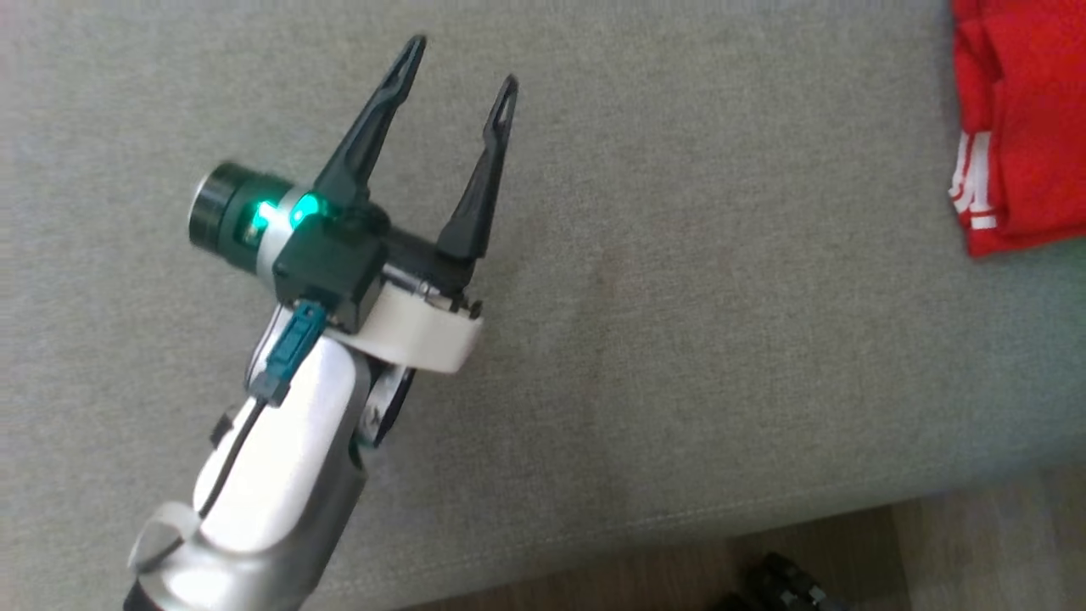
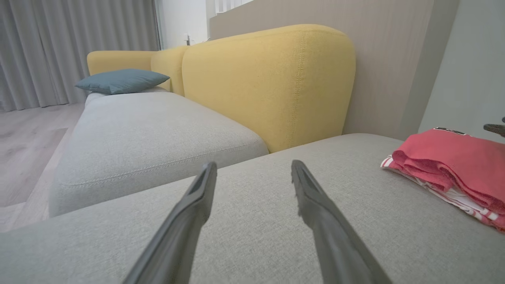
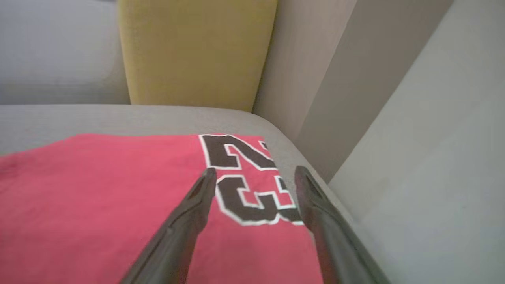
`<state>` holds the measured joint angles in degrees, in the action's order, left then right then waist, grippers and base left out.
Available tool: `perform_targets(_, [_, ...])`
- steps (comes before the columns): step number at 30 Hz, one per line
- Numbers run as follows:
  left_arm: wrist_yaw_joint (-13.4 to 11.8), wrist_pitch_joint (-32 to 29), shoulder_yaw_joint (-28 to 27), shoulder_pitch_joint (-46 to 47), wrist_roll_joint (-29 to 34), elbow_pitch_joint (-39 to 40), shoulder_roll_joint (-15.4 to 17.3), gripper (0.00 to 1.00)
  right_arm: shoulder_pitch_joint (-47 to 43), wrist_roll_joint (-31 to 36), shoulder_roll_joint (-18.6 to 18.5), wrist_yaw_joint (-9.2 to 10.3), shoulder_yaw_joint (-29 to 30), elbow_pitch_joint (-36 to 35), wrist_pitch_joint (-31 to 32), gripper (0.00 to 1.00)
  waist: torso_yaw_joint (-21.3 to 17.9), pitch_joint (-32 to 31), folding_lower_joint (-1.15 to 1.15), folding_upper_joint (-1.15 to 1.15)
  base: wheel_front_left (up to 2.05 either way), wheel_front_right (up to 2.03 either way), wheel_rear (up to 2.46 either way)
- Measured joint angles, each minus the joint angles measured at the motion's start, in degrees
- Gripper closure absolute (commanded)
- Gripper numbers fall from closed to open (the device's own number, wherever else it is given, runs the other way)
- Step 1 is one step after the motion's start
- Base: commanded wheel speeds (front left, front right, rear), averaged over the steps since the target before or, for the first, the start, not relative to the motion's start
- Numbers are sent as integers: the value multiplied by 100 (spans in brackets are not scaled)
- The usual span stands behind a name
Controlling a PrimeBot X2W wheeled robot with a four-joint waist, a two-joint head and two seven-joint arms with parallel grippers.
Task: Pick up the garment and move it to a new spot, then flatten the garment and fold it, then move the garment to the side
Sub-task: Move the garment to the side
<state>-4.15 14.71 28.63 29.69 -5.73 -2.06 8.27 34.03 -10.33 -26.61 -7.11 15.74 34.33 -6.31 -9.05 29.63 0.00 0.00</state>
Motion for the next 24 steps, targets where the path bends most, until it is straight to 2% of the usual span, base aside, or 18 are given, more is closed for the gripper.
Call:
perform_targets(3, [-67,0,-89,-292,-82,-8,5,0,-488,-127,341,0,-59,-356,-287,0,41,-208,0,0,0,0,0])
perform_targets(4, [-67,0,-89,-292,-82,-8,5,0,-488,-127,341,0,-59,-356,-287,0,41,-208,0,0,0,0,0])
perform_targets(5, [-109,0,-175,-520,-152,-15,10,0,-800,-203,549,0,-136,-670,-388,0,76,-364,0,0,0,0,0])
perform_targets(10, [-249,0,-368,-935,-308,-26,8,0,-1326,-223,1014,0,-442,-1444,-453,0,163,-710,0,0,0,0,0])
perform_targets(17, [-447,0,-746,-1705,-525,-34,15,0,-2177,-181,1708,0,-1009,-2490,-220,0,402,-1321,-1,0,0,0,0])
perform_targets(21, [-546,0,-1055,-2113,-623,-34,30,0,-2485,-167,2006,0,-1334,-2943,-11,0,644,-1663,-1,0,0,0,0])
perform_targets(24, [-544,0,-1189,-2271,-698,-59,40,0,-2603,-122,2096,0,-1361,-3086,38,0,772,-1839,-1,0,0,0,0])
